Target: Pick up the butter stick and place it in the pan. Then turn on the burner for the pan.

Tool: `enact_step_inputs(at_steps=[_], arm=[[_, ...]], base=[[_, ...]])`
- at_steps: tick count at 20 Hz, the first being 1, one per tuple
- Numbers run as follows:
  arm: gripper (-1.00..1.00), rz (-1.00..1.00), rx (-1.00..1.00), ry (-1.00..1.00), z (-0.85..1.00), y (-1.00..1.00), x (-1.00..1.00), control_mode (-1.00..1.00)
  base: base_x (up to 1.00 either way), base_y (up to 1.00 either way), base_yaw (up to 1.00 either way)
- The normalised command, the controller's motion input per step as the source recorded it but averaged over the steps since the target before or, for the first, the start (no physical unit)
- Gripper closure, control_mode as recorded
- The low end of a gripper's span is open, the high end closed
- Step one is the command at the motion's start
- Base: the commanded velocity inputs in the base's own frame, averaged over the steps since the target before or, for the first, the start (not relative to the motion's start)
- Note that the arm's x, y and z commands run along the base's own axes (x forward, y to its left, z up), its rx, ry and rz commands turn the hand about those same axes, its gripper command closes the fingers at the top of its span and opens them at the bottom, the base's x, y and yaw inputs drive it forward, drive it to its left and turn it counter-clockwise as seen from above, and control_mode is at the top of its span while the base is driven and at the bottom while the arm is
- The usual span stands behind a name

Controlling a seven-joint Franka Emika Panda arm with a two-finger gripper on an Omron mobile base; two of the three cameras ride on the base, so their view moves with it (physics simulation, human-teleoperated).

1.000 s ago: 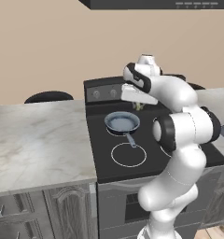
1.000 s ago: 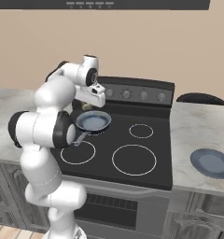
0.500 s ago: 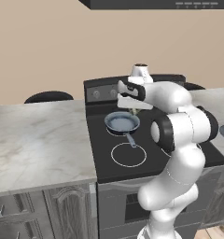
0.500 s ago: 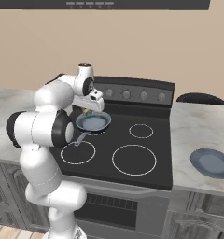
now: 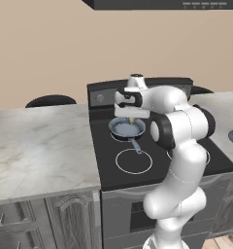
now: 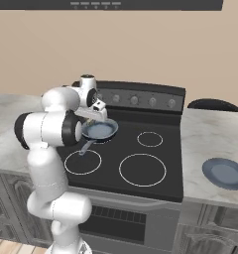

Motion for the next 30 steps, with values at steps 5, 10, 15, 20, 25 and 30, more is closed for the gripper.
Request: enact_step_inputs(at_steps=[5, 10, 15, 20, 25, 30], arm=[[1.0, 0.03, 0.0, 0.0, -0.14, -0.02, 0.42, -1.0], [1.0, 0.05, 0.0, 0.0, -0.29, -0.02, 0.38, -1.0], [1.0, 0.04, 0.0, 0.0, -0.4, -0.01, 0.38, -1.0], [1.0, 0.06, 0.0, 0.0, -0.38, -0.07, 0.41, -1.0], [1.0, 0.06, 0.0, 0.01, -0.36, -0.04, 0.34, -1.0], [1.0, 0.01, 0.0, 0.06, -0.13, 0.0, 0.08, -1.0]], base=[[0.0, 0.0, 0.0], [0.0, 0.0, 0.0], [0.0, 0.0, 0.0], [0.0, 0.0, 0.0], [0.0, 0.0, 0.0], [0.0, 0.0, 0.0]])
